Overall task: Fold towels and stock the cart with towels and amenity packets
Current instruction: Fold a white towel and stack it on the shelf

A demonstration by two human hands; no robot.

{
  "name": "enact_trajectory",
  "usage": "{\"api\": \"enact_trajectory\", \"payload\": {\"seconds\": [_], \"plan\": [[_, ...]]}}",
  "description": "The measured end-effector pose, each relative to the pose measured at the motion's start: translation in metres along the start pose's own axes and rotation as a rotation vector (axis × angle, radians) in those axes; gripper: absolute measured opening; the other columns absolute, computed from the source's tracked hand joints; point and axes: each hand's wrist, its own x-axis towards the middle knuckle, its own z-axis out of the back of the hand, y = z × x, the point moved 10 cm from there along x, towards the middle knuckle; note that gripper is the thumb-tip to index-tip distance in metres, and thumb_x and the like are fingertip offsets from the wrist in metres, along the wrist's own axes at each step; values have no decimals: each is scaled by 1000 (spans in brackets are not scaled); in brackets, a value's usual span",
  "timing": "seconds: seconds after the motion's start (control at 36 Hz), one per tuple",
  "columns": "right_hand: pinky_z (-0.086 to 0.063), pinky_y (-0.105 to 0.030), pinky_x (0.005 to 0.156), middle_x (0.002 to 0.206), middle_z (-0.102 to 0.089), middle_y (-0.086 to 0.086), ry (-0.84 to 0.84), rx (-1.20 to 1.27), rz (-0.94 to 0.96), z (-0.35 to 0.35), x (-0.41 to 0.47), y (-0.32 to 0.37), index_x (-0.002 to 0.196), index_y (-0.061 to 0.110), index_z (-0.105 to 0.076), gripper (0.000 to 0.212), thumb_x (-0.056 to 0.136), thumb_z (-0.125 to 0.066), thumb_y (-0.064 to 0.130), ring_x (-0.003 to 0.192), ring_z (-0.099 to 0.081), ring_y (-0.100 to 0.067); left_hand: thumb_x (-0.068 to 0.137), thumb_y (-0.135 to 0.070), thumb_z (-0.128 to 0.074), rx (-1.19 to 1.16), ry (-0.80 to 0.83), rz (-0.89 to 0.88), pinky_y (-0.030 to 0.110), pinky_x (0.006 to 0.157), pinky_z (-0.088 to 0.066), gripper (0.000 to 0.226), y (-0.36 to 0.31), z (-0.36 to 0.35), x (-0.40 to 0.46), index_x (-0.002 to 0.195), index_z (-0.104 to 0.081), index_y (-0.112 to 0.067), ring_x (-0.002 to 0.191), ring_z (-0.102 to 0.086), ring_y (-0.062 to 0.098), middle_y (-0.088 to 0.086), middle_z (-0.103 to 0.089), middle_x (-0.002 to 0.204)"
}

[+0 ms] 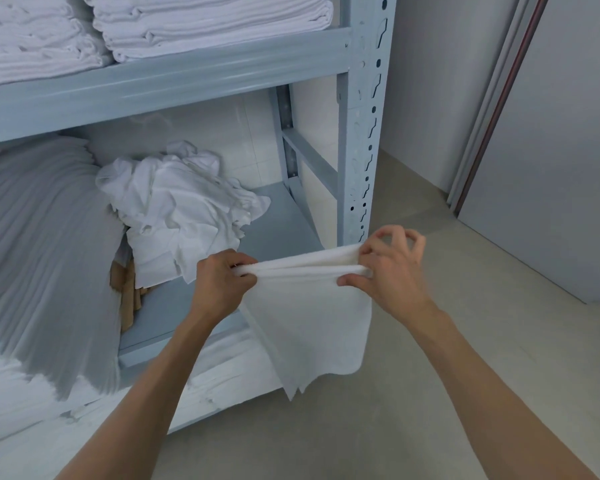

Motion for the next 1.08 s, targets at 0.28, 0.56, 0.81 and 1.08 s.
{"api": "enact_trajectory", "payload": {"seconds": [0.28,0.56,0.81,1.08], "plan": [[-20,-42,96,77,-64,7,302,-95,-311,-20,-5,-37,84,26,-74,43,79,-63,68,108,-43,-17,73,4,-66,-118,20,-42,2,61,-42,34,-23,-8,6,79,-77,-27,74,-61,-7,-18,-69,79],[-32,-31,90,107,-60,10,415,533,-60,-51,10,77,122,32,-52,56,76,-75,54,103,-52,-13,68,3,-63,-451,145,-104,15,61,-49,48,-41,-11,-3,100,-75,-31,68,-62,5,-6,-76,83],[-38,-32,62,74,-54,8,309,749,65,-26,43,135,82,22,-51,25,99,-54,41,70,-52,-17,77,-7,-84,-699,43,-33,21,79,-56,59,6,39,-13,129,-61,-25,97,-71,16,0,-75,102],[-38,-30,65,74,-60,6,363,809,201,22,97,155,80,20,-61,27,94,-62,43,69,-53,-10,64,-23,-94,-639,118,270,16,67,-56,45,66,-10,-48,104,-72,-26,92,-72,7,-13,-77,100]]}}
